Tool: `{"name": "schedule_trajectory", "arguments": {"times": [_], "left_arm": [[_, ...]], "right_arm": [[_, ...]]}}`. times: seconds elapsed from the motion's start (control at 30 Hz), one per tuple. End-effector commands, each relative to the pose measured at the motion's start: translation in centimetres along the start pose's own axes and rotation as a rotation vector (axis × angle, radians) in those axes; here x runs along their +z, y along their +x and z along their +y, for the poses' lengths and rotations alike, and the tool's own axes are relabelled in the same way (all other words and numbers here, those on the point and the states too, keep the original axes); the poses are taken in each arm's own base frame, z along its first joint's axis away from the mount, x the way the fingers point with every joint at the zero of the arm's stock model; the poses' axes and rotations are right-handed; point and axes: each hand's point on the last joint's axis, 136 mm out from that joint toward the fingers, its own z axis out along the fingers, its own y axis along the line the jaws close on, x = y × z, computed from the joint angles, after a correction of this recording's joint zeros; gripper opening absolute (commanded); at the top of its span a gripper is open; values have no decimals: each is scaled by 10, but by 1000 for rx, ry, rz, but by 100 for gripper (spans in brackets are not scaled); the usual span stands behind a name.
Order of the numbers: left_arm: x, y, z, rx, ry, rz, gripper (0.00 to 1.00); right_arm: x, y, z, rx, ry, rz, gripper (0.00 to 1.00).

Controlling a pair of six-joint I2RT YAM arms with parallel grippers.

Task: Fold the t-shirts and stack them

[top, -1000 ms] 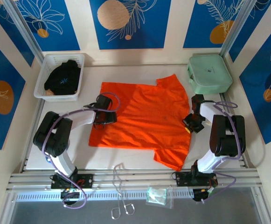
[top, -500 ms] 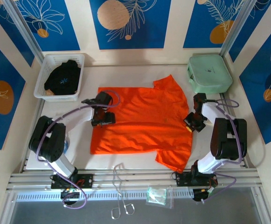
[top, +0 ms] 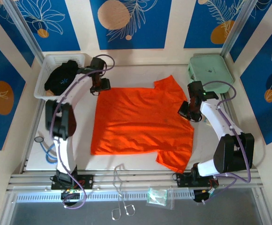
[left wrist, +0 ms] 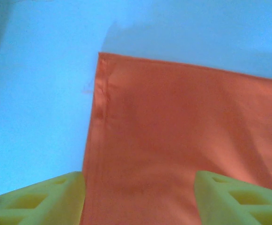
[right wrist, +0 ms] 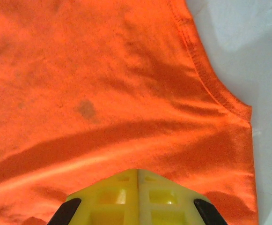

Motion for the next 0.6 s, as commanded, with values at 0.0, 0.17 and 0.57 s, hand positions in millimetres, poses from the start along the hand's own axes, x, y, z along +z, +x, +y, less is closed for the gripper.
{"name": "schedule_trajectory", "arguments": {"times": [0.0,0.17,0.57], "left_arm": [[33,5,18,32,-59,117,60],[73,-14,36,13,-81,134,57],[111,-21,38,92,-50,142,52]], "right_arm": [[-11,9,7,-52,-28,17,3],[-16,15,13,-69,-73,3,5],[-20,27,19,-70,-123,6,10]]}}
